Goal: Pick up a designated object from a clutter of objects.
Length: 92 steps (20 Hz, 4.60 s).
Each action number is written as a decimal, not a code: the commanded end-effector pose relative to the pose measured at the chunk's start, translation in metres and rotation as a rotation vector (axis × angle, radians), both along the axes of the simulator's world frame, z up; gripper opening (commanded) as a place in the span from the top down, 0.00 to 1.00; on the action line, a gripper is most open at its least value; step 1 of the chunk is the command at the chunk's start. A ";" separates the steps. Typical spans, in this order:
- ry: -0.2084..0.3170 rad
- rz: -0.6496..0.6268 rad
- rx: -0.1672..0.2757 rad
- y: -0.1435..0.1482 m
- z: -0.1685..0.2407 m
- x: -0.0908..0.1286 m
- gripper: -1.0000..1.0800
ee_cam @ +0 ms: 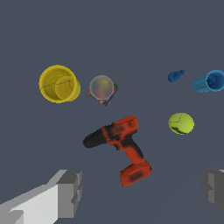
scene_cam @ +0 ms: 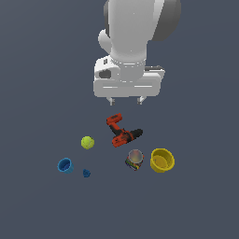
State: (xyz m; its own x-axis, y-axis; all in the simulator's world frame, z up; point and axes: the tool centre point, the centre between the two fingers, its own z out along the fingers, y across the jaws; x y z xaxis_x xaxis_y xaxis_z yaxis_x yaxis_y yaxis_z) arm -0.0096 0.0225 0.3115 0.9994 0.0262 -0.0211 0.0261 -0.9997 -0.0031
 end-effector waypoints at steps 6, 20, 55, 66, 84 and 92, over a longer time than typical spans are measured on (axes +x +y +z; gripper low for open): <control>-0.005 -0.012 -0.014 -0.010 0.000 0.002 0.04; -0.012 -0.054 -0.030 -0.019 -0.009 0.012 0.04; -0.020 -0.603 -0.009 0.050 -0.201 0.104 0.04; -0.019 -0.605 -0.009 0.050 -0.223 0.103 0.04; -0.020 -0.608 -0.009 0.050 -0.254 0.104 1.00; -0.019 -0.607 -0.008 0.053 -0.245 0.103 1.00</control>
